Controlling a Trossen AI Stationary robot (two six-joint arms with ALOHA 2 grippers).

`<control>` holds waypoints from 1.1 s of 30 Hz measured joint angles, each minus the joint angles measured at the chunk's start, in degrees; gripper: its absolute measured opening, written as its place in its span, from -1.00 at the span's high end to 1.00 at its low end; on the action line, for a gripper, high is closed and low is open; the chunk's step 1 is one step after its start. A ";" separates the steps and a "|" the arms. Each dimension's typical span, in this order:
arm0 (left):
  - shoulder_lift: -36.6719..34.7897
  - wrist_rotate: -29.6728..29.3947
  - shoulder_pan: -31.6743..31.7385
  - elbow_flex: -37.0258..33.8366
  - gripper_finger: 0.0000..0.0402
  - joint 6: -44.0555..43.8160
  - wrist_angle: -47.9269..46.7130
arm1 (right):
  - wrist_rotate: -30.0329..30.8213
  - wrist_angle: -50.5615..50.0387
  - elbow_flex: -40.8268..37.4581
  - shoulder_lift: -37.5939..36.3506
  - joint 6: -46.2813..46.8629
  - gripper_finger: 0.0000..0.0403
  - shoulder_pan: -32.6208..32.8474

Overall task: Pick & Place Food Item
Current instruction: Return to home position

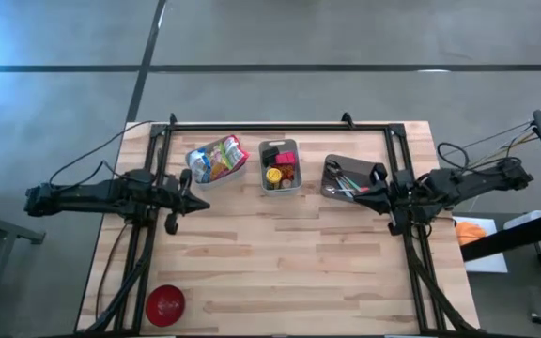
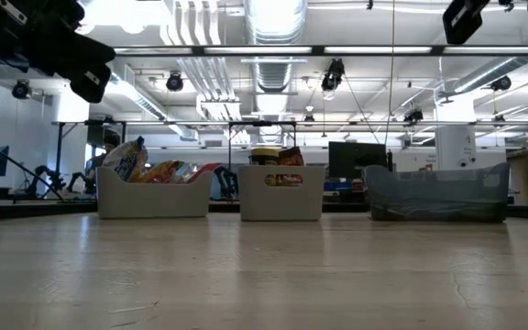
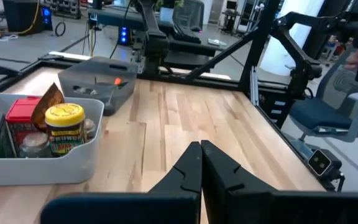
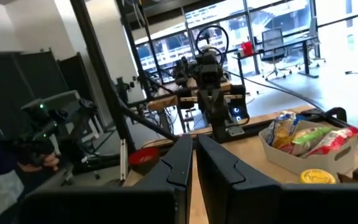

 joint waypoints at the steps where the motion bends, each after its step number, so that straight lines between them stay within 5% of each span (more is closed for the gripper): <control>1: 0.00 0.02 0.00 -0.16 1.00 0.04 0.05 | 0.04 0.37 -0.81 -0.87 0.39 0.89 0.00; 17: -12.19 0.02 0.00 -13.11 1.00 -3.49 12.98 | 1.27 4.08 -14.83 -20.15 0.61 0.89 0.00; 33: -13.70 -0.03 0.00 -14.31 1.00 -2.06 8.11 | -3.28 12.90 -23.79 -22.67 -0.64 0.89 0.11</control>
